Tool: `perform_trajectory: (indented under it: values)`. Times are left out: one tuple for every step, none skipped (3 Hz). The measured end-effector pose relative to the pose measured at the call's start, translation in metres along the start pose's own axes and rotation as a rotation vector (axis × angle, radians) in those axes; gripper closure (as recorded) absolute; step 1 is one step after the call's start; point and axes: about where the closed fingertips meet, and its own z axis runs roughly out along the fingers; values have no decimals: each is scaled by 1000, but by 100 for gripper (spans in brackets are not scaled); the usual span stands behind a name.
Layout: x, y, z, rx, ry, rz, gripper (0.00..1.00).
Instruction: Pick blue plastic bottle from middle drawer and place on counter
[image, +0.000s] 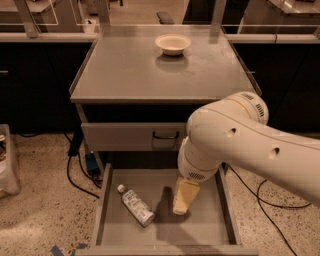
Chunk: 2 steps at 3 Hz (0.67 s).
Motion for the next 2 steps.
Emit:
perform_trajectory:
  values:
    - [-28, -19, 29, 86, 65, -30, 0]
    - [-24, -24, 25, 108, 72, 2, 0]
